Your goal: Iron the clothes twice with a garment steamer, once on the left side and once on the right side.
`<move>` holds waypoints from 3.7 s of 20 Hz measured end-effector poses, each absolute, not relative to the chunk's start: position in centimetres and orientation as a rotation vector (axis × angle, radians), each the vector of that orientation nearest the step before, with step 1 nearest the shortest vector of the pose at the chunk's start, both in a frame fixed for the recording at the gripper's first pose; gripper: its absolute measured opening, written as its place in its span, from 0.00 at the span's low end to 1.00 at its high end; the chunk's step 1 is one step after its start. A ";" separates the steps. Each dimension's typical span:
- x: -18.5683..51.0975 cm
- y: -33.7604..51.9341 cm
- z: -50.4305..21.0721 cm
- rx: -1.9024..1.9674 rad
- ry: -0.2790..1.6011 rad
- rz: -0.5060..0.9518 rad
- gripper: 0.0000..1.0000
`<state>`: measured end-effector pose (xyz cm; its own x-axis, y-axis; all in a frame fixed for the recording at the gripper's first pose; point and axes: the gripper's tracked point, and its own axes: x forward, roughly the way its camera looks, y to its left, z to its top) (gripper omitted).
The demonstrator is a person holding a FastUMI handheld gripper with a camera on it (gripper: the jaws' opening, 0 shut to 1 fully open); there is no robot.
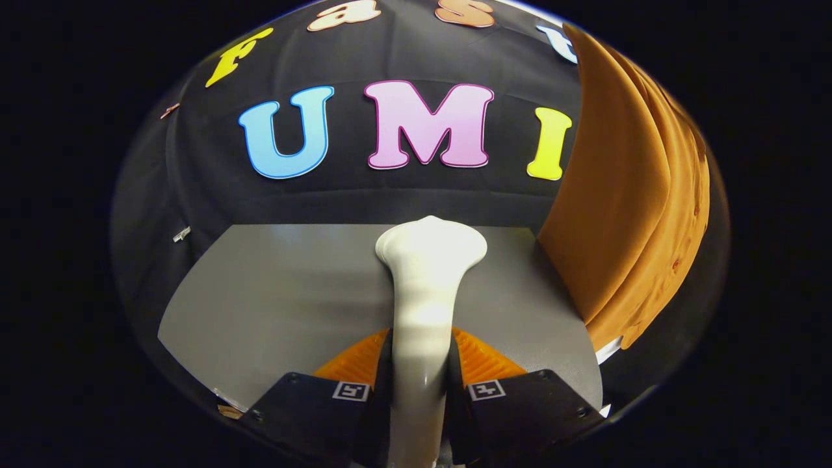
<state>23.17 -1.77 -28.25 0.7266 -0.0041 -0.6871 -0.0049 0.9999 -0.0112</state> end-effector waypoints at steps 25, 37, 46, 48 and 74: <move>8.2 -0.8 -12.2 0.002 0.355 -0.159 0.34; 6.9 -13.5 -11.2 0.040 0.321 -0.290 0.33; 13.8 -23.5 -12.2 0.098 0.325 -0.221 0.33; 15.2 -24.8 -12.9 0.118 0.336 -0.201 0.33; 16.2 -28.7 -28.1 0.192 0.705 -0.115 0.34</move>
